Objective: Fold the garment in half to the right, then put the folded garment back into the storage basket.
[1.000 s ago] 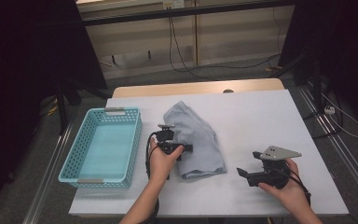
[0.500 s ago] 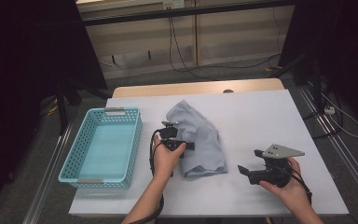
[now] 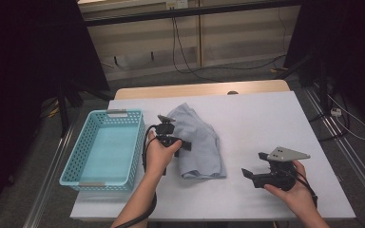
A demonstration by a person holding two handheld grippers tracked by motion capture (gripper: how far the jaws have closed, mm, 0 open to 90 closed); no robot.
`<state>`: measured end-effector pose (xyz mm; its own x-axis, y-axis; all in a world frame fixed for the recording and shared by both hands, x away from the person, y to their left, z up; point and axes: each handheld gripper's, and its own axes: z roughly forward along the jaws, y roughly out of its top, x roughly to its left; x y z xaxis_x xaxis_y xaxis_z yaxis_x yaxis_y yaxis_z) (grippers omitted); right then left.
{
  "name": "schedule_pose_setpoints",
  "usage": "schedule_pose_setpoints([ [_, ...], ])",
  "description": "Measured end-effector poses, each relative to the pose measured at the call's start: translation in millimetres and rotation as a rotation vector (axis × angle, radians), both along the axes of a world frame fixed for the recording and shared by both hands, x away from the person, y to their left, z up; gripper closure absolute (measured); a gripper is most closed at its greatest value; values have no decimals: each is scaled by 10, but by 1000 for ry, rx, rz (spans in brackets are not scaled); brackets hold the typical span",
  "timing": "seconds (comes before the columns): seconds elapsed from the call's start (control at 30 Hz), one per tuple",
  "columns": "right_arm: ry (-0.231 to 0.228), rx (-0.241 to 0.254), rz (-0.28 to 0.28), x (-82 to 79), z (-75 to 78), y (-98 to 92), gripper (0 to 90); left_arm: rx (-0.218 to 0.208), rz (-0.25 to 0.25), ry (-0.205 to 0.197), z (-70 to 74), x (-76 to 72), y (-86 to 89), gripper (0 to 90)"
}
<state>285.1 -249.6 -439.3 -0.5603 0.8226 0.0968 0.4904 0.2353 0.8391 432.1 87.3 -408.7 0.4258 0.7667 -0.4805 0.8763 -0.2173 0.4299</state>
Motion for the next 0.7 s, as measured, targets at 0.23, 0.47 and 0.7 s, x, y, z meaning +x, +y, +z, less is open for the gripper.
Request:
schedule_pose_setpoints([
  [0.23,-1,6,3,5,8,7,115,76,-19,20,164,61,114,730],
  [0.47,-2,14,2,3,11,-1,113,131,-39,22,276,95,188,729],
  [0.7,-6,15,4,3,16,-4,112,183,-52,19,392,129,216,728],
])
